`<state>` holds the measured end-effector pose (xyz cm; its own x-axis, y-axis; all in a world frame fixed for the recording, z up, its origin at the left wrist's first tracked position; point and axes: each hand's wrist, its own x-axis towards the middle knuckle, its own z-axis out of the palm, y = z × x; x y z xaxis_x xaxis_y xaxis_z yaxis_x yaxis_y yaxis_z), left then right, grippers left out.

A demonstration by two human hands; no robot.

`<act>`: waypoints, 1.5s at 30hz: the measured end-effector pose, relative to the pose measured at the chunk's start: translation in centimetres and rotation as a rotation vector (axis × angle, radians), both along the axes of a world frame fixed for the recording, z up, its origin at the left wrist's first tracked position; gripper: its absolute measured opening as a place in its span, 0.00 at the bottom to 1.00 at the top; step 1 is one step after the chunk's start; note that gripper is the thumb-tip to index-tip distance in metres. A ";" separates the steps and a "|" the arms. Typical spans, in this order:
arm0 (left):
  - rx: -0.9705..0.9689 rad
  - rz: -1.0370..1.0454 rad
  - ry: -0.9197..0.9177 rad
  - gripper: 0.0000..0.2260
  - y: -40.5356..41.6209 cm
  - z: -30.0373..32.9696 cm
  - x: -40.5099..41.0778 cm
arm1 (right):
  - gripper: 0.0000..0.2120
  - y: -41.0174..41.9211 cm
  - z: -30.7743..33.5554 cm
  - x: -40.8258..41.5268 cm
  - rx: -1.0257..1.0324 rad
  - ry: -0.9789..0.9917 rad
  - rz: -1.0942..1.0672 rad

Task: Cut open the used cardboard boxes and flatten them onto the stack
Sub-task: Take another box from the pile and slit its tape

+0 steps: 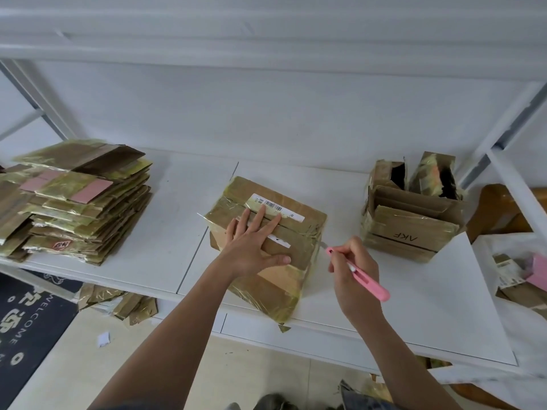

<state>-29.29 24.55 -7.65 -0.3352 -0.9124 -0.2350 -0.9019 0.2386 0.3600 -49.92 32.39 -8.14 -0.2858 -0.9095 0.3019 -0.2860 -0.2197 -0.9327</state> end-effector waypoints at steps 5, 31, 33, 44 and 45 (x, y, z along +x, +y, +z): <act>-0.048 0.094 -0.059 0.51 0.4 0.2 -2.3 | 0.06 -1.0 -0.2 -0.4 0.060 -0.188 -0.094; -0.096 0.151 -0.118 0.50 1.0 -0.4 -3.9 | 0.09 -0.4 -1.6 -2.1 0.078 -0.386 -0.027; -0.098 0.148 -0.123 0.50 1.1 -0.5 -3.9 | 0.09 -1.3 -1.6 -1.8 0.100 -0.341 -0.055; -0.084 0.156 -0.112 0.52 0.7 -0.5 -3.8 | 0.10 0.2 -2.0 -1.9 0.085 -0.237 0.070; -0.089 0.157 -0.096 0.52 0.8 -0.5 -3.8 | 0.11 0.1 -1.8 -2.3 0.070 -0.224 0.058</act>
